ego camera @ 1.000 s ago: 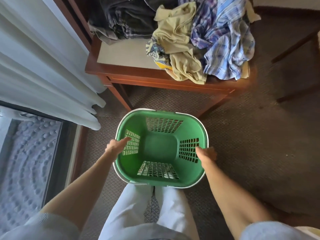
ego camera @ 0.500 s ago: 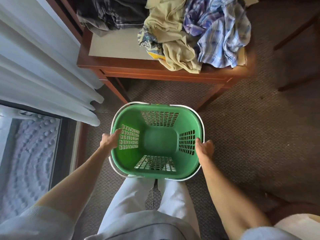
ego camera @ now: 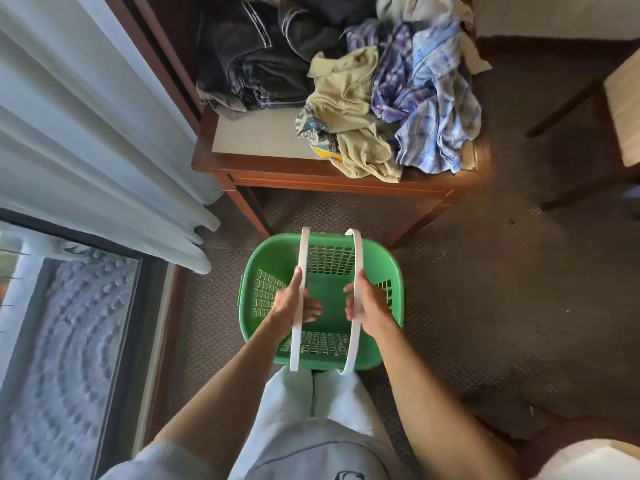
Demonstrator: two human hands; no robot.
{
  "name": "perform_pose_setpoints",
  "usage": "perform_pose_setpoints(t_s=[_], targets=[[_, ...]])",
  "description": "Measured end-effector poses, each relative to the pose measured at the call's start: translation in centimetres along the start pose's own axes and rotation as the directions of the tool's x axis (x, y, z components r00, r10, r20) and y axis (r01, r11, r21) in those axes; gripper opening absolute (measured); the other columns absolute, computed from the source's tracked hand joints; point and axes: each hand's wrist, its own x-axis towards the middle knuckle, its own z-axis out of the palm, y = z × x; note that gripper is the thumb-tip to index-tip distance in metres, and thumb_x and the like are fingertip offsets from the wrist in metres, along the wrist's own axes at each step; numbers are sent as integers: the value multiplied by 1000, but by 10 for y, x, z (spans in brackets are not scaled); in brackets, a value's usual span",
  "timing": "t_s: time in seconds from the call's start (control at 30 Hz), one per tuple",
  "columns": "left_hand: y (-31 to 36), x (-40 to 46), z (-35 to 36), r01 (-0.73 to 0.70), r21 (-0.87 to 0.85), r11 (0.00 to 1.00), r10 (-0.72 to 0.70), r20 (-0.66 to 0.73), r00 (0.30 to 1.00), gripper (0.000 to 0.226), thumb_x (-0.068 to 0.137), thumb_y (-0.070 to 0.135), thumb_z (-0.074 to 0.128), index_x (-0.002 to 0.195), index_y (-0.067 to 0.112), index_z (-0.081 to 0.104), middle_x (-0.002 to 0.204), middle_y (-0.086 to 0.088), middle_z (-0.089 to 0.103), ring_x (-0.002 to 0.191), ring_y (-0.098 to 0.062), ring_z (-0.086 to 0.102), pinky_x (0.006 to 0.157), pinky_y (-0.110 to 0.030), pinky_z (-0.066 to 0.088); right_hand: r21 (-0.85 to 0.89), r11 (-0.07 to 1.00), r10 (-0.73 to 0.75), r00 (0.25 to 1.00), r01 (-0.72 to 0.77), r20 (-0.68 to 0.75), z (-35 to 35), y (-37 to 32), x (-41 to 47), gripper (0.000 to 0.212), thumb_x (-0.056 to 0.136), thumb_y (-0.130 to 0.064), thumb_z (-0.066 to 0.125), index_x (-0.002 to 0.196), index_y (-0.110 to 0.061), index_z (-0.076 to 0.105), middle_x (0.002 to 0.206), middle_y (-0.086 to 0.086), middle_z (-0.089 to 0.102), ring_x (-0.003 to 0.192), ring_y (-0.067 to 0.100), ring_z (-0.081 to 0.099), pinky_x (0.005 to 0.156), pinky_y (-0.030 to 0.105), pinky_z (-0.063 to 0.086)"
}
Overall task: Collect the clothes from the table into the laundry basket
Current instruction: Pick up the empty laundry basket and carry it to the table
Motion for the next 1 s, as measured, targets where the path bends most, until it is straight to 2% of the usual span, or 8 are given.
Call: perform_pose_setpoints(t_s=[0.1, 0.23, 0.3, 0.4, 0.5, 0.7, 0.87, 1.0], targets=[[4, -4, -4, -43, 94, 995, 42, 15, 999, 59, 95, 64, 47, 67, 12, 53, 61, -8, 57, 45, -19, 55, 52, -31, 49, 13, 1000, -23, 1000, 23, 14, -5, 3, -11, 64, 95, -65, 48, 57, -13, 52, 41, -1, 41, 35, 18, 40, 40, 28, 35], [18, -23, -7, -86, 108, 990, 66, 172, 983, 57, 102, 55, 41, 67, 11, 52, 57, -10, 58, 50, -22, 57, 56, -34, 54, 24, 988, -150, 988, 150, -29, -12, -4, -40, 69, 97, -60, 49, 48, -12, 48, 38, 1, 37, 34, 21, 41, 39, 26, 37], [30, -34, 1, -100, 30, 995, 91, 217, 972, 59, 103, 55, 39, 64, 12, 49, 54, -8, 54, 48, -21, 52, 52, -31, 49, 70, 983, -168, 985, 170, -35, -17, -15, -54, 67, 97, -58, 52, 48, -12, 47, 39, 2, 36, 33, 19, 38, 39, 25, 34], [43, -46, 18, -88, -93, 992, 108, 232, 967, 56, 103, 58, 38, 69, 14, 46, 49, 3, 39, 38, -12, 35, 40, -21, 32, 123, 976, -178, 984, 180, -22, -29, -29, -72, 61, 98, -58, 52, 56, -14, 45, 41, -2, 29, 34, 15, 30, 40, 23, 28], [50, -53, 41, -88, -36, 995, 94, 228, 969, 53, 101, 60, 39, 71, 17, 44, 50, 7, 30, 37, -9, 24, 36, -19, 20, 93, 983, -149, 986, 156, -78, -44, -32, -85, 59, 98, -59, 50, 60, -14, 46, 43, -4, 29, 35, 14, 28, 39, 23, 29], [45, -72, 92, -114, 118, 986, 75, 291, 954, 56, 103, 57, 38, 60, 22, 31, 46, 9, 31, 35, -9, 22, 34, -21, 18, 271, 956, -69, 984, 112, -163, -92, -12, -106, 59, 96, -62, 51, 61, -15, 43, 43, -4, 26, 34, 13, 23, 42, 23, 23], [33, -83, 155, -119, 213, 970, 41, 340, 939, 54, 104, 52, 40, 61, 20, 35, 47, 7, 31, 33, -10, 23, 32, -21, 19, 369, 912, -78, 958, 180, -275, -149, 5, -113, 59, 97, -62, 48, 61, -16, 40, 41, -5, 27, 32, 12, 23, 41, 22, 21], [26, -86, 216, -103, 241, 965, 16, 337, 941, 53, 104, 51, 43, 62, 20, 37, 49, 6, 32, 33, -9, 23, 32, -19, 18, 418, 883, -90, 951, 214, -297, -209, 10, -108, 59, 99, -60, 46, 60, -17, 40, 42, -5, 27, 32, 12, 22, 39, 21, 20]])
